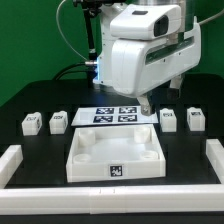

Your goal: Assemble one leg

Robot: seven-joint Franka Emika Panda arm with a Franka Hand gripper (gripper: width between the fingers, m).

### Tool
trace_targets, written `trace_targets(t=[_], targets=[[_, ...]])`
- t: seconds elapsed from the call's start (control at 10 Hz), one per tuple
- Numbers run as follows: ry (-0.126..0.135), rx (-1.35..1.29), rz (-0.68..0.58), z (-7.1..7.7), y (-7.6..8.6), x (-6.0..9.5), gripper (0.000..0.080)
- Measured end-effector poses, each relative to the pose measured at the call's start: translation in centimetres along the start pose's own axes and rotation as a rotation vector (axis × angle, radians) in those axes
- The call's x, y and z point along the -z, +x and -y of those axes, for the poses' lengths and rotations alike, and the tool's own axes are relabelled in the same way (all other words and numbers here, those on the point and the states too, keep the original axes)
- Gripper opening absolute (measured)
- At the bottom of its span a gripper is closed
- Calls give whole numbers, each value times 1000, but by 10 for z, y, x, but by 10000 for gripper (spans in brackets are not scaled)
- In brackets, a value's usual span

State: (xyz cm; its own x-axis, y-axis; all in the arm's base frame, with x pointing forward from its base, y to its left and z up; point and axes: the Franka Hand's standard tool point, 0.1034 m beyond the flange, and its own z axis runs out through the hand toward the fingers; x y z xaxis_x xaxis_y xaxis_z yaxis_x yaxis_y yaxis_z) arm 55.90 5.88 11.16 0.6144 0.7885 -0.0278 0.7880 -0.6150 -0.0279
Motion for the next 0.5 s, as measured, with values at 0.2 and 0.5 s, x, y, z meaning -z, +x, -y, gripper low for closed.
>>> trace_targets(t=[0.2,0.5], targets=[[0,0,0,0,0,0,650],[0,0,0,0,0,0,650]])
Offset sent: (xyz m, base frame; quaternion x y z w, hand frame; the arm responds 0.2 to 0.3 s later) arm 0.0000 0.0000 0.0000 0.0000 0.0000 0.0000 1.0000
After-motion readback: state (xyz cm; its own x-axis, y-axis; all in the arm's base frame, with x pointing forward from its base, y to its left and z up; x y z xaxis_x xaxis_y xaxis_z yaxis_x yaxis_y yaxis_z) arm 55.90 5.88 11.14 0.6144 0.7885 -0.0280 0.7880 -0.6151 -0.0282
